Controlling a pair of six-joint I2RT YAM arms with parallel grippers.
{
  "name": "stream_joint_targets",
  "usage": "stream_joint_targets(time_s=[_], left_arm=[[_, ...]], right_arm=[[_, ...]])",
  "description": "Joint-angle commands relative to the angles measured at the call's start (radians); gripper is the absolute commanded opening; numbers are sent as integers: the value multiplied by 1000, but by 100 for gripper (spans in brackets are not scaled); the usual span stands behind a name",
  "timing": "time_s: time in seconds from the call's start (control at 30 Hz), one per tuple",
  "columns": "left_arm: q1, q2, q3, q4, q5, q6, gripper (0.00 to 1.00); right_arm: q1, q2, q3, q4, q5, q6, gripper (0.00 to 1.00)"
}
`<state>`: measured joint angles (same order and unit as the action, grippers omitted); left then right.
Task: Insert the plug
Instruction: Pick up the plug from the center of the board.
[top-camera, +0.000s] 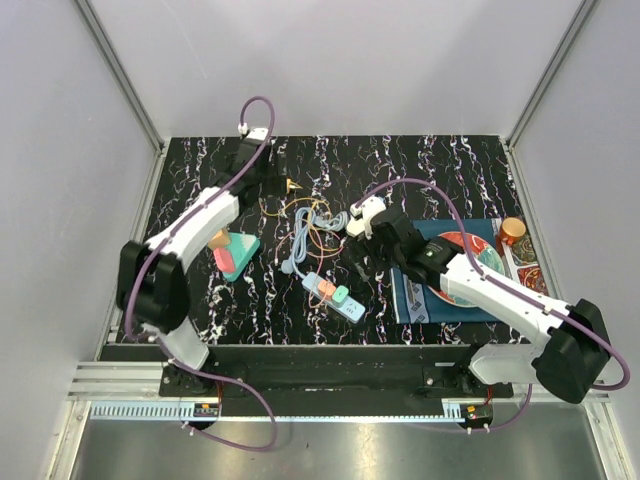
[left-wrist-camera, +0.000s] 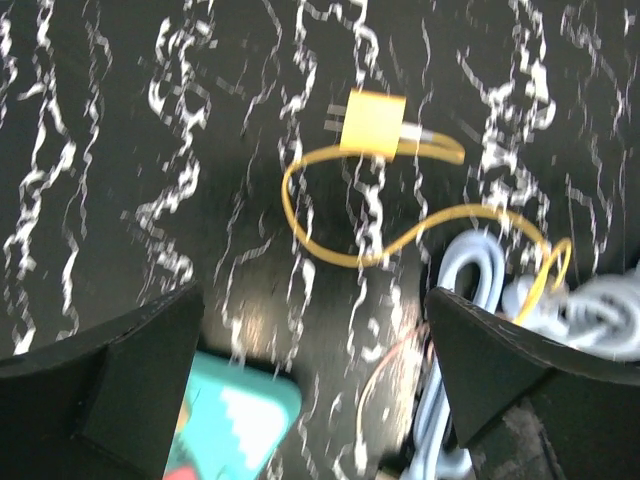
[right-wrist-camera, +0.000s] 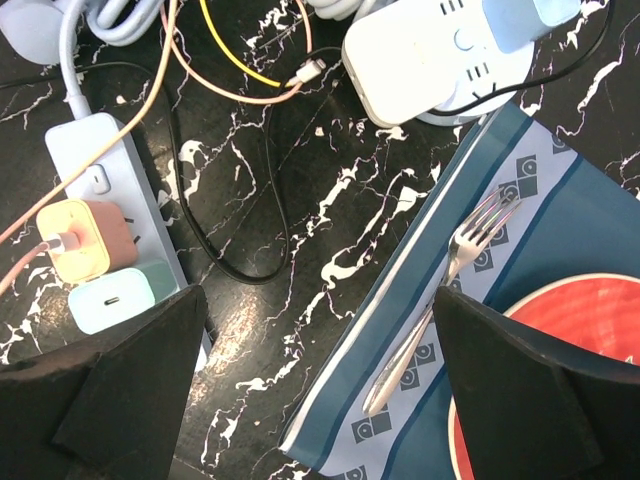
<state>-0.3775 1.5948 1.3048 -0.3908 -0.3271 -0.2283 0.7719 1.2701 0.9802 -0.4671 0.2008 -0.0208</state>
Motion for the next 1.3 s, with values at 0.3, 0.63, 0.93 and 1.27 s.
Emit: stream_joint_targets(time_s=[0.3,0.63,0.93,1.27], left_arm=[[89,626,735,-121,98,0,95],[92,746,740,-140,235,-3,96],[92,795,755,-140,302,-29,91],[92,798,729,-138,323,-39,61]], right_arm=[[-28,23,-29,73,11,15,100],[-36,63,-32,84,-43,15,100],[-36,74,-38,85,-60,15,100],[-34,69,-44,85,-61,15,99]])
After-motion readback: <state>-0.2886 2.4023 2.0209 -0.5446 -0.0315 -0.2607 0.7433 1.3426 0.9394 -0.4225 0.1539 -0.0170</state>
